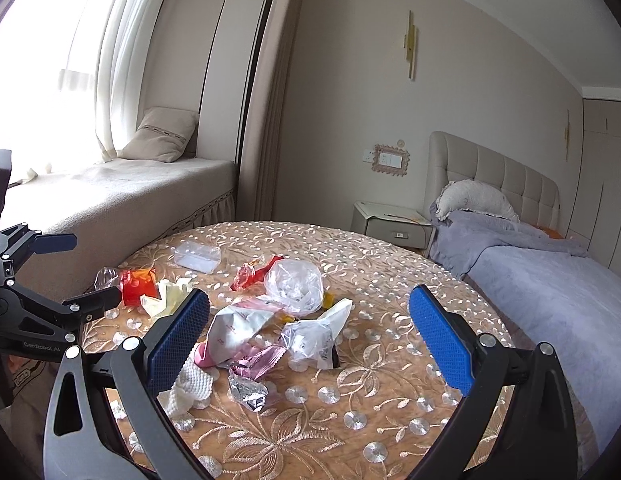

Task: Collect trash
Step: 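Move both grippers toward the trash on the table, then grasp the crumpled yellow paper with the left gripper while the right gripper approaches the pink bag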

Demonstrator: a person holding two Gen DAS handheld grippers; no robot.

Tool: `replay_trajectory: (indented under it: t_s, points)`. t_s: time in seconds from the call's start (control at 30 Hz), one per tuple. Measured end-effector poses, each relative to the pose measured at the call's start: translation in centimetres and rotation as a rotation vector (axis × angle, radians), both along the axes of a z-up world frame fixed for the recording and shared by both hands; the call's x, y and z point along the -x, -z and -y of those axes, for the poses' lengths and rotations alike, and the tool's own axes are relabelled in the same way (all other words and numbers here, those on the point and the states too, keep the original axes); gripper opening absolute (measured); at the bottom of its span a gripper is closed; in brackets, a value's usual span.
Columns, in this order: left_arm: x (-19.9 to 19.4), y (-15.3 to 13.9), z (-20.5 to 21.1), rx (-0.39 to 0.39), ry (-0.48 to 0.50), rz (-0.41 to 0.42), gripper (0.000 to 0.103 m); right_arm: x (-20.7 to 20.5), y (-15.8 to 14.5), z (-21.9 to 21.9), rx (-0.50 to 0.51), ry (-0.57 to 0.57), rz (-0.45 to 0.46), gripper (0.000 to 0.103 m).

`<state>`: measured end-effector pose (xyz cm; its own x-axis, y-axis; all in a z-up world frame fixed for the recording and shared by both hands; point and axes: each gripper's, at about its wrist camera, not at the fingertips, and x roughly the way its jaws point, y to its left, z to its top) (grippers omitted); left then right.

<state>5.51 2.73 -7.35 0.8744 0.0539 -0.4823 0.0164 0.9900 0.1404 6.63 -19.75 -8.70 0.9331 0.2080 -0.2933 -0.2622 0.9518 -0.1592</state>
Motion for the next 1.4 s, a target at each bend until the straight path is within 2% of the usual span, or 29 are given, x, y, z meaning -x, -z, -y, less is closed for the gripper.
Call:
replay_trajectory:
  t_s: [0.13,0.4,0.53,0.6,0.67,0.77,0.83,0.97,1.17,1.27,1.4]
  points:
    - [-2.0,1.3,-1.0,0.017,-0.042,-0.039,0.099,-1.4,0.8,-0.5,0.009,-0.012,-0.030,0.099]
    - [-5.6,3.7,-1.0,0.039,0.009,-0.100,0.099,-3.7,2.1,-1.6,0.005,-0.040,-0.073,0.099]
    - [-7.7,4.5,-0.4,0.049,0.062,-0.125,0.095,-4.8,2.4,-1.6,-0.004,-0.052,-0.089,0.099]
    - [-8.8,5.2,-0.2,0.035,0.064,-0.152,0.085,-5.6,2.6,-1.6,-0.003,-0.050,-0.097,0.099]
    - [-10.1,5.9,-0.3,0.061,0.085,-0.199,0.064,-6.3,2.8,-1.6,-0.003,-0.046,-0.107,0.099]
    - [-11.4,7.1,-0.3,0.080,0.111,-0.244,0.045,-7.2,3.2,-1.7,0.004,-0.035,-0.117,0.099]
    - [-11.8,7.5,0.1,0.032,0.103,-0.241,0.037,-7.7,3.3,-1.7,0.008,-0.033,-0.127,0.099]
    - [-11.6,7.3,0.2,0.029,0.098,-0.223,0.026,-8.4,3.7,-2.2,0.010,-0.039,-0.148,0.099]
    - [-10.0,4.1,-1.2,0.055,0.044,-0.136,0.026,-9.0,4.0,-4.6,0.020,-0.081,-0.171,0.099]
    - [-9.3,2.8,-1.7,0.046,0.017,-0.105,0.026,-9.8,4.7,-5.9,0.021,-0.099,-0.216,0.099]
    - [-8.6,1.9,-2.1,0.069,0.028,-0.079,0.026,-11.2,5.8,-7.4,0.018,-0.094,-0.290,0.099]
